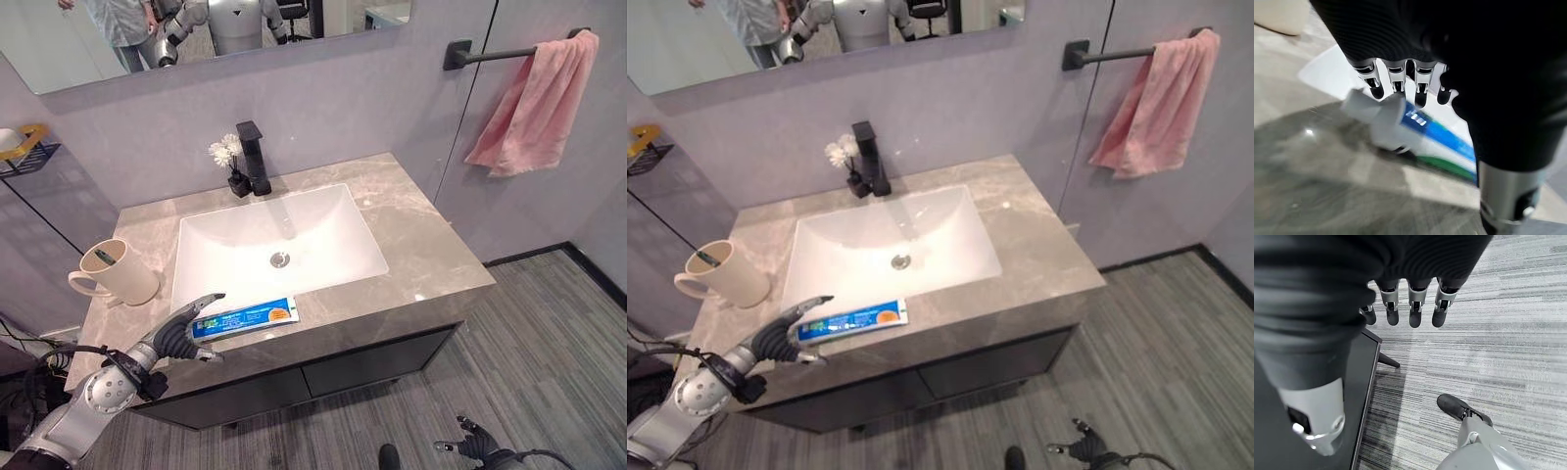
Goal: Put brush and paste in cup on sink, flatten towel.
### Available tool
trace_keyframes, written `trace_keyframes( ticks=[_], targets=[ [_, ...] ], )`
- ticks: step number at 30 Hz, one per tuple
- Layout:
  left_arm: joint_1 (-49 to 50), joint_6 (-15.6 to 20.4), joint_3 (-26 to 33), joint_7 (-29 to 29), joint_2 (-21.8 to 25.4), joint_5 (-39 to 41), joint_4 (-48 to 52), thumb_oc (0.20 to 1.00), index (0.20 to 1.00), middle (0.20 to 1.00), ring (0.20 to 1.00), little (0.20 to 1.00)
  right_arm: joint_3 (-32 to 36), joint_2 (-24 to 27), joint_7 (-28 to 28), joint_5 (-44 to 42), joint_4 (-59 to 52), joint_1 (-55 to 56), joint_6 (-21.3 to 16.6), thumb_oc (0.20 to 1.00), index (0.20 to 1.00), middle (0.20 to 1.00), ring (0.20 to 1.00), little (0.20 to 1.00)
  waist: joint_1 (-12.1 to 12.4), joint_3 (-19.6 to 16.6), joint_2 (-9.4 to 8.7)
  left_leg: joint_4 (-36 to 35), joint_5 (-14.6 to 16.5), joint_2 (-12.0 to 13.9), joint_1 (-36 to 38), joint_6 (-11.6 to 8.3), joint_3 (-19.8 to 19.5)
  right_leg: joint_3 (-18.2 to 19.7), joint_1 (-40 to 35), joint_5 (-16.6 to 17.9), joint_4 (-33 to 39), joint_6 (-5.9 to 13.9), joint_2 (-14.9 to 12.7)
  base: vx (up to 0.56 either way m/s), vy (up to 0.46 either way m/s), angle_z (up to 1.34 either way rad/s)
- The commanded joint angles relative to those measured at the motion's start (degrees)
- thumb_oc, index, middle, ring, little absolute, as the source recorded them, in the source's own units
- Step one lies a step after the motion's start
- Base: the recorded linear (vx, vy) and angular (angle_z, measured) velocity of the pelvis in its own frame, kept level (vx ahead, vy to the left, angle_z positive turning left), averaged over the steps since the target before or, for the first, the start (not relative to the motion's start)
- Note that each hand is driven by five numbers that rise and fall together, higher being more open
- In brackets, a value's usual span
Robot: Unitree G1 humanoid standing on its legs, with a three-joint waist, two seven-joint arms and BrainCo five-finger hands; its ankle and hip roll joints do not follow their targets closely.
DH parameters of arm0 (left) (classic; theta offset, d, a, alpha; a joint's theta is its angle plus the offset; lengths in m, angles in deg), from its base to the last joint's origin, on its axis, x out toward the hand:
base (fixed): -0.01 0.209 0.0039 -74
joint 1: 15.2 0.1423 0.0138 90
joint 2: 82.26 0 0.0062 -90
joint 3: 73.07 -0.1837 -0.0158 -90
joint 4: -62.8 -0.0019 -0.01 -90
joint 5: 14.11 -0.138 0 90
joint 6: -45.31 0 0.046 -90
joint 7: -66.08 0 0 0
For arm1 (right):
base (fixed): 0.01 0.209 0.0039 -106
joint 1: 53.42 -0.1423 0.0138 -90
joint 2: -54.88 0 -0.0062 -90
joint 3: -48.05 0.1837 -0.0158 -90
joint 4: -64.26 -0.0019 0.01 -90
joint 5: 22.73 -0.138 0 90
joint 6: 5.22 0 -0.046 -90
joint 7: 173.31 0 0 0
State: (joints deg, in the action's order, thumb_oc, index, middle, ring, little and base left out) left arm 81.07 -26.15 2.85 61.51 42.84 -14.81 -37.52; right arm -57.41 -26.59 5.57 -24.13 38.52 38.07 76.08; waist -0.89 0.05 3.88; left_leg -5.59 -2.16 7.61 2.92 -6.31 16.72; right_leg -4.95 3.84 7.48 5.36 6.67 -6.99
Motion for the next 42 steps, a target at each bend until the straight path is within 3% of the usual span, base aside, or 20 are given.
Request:
trace_keyframes(
  ticks=[1,6,25,26,27,33,34,36,37,38,39,42],
  targets=[
    [-3.39,1.34,2.6,3.2,0.05,0.13,0.12,1.0,1.0,1.0,1.0,1.0,-2.28,-0.56,-0.57,0.07,-1.05,-2.54,-1.74,1.0,1.0,1.0,1.0,1.0,-0.43,0.57,-2.71,0.59,1.1,-1.63,0.82,1.15,-2.13,3.28,0.36,3.13,-0.36,5.46,-3.31,0.0,0.0,0.0],
    [-3.1,0.33,3.06,3.41,-3.84,3.18,-1.93,1.0,1.0,1.0,1.0,1.0,-2.83,-0.54,-0.79,0.53,-0.65,-2.81,-1.56,1.0,1.0,1.0,1.0,1.0,-0.33,0.65,-3.0,0.59,0.77,-1.46,0.26,0.99,-2.39,2.81,0.69,3.27,-0.36,5.43,-3.24,0.0,0.0,0.0],
    [-3.09,-0.67,1.99,3.23,-7.56,3.7,-4.05,1.0,1.0,1.0,1.0,1.0,-3.12,-0.25,-0.9,0.86,-0.99,-2.43,-1.41,1.0,1.0,1.0,1.0,1.0,-0.5,0.62,-3.21,0.59,0.34,-1.01,-0.42,0.69,-2.64,2.08,0.68,3.11,-0.36,5.26,-3.14,0.0,0.0,0.0],
    [-3.32,-0.57,1.61,3.43,-7.37,2.97,-4.29,0.906,0.906,0.906,0.906,0.906,-3.19,-0.24,-0.93,0.81,-1.12,-2.48,-1.42,1.0,1.0,1.0,1.0,1.0,-0.55,0.67,-3.16,0.59,0.33,-1.03,-0.44,0.7,-2.61,2.02,0.75,3.17,-0.36,5.28,-3.22,0.0,0.0,0.0],
    [-3.35,-0.59,1.56,3.54,-7.35,2.64,-4.32,0.862,0.862,0.862,0.862,0.862,-3.17,-0.26,-1.0,0.87,-1.15,-2.48,-1.4,1.0,1.0,1.0,1.0,1.0,-0.55,0.67,-3.13,0.59,0.34,-1.05,-0.49,0.72,-2.6,2.01,0.79,3.17,-0.36,5.27,-3.22,0.0,0.0,0.0],
    [-4.19,-0.16,0.28,4.11,-5.28,-3.98,-3.27,0.846,0.846,0.846,0.846,0.846,-3.01,-0.48,-1.26,0.89,-1.21,-2.65,-1.47,1.0,1.0,1.0,1.0,1.0,-0.56,0.71,-3.0,0.59,0.48,-1.11,-0.53,0.73,-2.68,2.16,0.88,3.16,-0.36,5.31,-3.2,0.0,0.0,0.0],
    [-4.33,-0.01,-0.17,4.18,-5.0,-5.5,-3.39,0.768,0.768,0.768,0.768,0.768,-2.93,-0.53,-1.38,0.99,-1.08,-2.72,-1.49,1.0,1.0,1.0,1.0,1.0,-0.53,0.74,-3.01,0.59,0.53,-1.07,-0.48,0.75,-2.59,2.23,0.91,3.2,-0.36,5.36,-3.23,0.0,0.0,0.0],
    [-4.51,-0.11,-0.35,4.23,-4.83,-6.35,-3.41,0.705,0.705,0.705,0.705,0.705,-2.9,-0.55,-1.44,0.99,-1.06,-2.79,-1.46,1.0,1.0,1.0,1.0,1.0,-0.57,0.74,-3.03,0.59,0.58,-1.05,-0.4,0.74,-2.51,2.28,0.91,3.21,-0.36,5.36,-3.26,0.0,0.0,0.0],
    [-4.59,-0.14,-0.71,4.24,-4.92,-6.78,-3.73,0.551,0.551,0.551,0.551,0.551,-2.9,-0.4,-1.55,1.08,-1.49,-2.73,-1.51,1.0,1.0,1.0,1.0,1.0,-0.68,0.77,-3.01,0.59,0.62,-1.02,-0.29,0.75,-2.38,2.43,0.88,3.22,-0.36,5.37,-3.25,0.0,0.0,0.0],
    [-4.6,-0.14,-0.73,4.25,-4.93,-6.79,-3.74,0.529,0.529,0.529,0.529,0.529,-2.89,-0.39,-1.55,1.08,-1.52,-2.71,-1.49,1.0,1.0,1.0,1.0,1.0,-0.66,0.78,-3.01,0.59,0.63,-1.02,-0.27,0.75,-2.37,2.44,0.87,3.22,-0.36,5.38,-3.25,0.0,0.0,0.0],
    [-4.89,0.05,-1.27,4.53,-4.55,-8.45,-3.82,0.423,0.423,0.423,0.423,0.423,-2.87,-0.4,-1.75,1.04,-1.36,-2.67,-1.56,1.0,1.0,1.0,1.0,1.0,-0.74,0.75,-2.96,0.59,0.71,-1.0,-0.14,0.75,-2.27,2.55,0.82,3.15,-0.36,5.37,-3.2,0.0,0.0,0.0],
    [-5.34,0.33,-2.03,4.65,-3.99,-10.7,-3.86,0.319,0.319,0.319,0.319,0.319,-2.76,-0.48,-2.0,0.97,-1.37,-2.77,-1.61,1.0,1.0,1.0,1.0,1.0,-0.78,0.87,-2.91,0.59,0.77,-0.97,0.01,0.73,-2.12,2.77,0.82,3.15,-0.36,5.39,-3.13,0.0,0.0,0.0]
  ],
)
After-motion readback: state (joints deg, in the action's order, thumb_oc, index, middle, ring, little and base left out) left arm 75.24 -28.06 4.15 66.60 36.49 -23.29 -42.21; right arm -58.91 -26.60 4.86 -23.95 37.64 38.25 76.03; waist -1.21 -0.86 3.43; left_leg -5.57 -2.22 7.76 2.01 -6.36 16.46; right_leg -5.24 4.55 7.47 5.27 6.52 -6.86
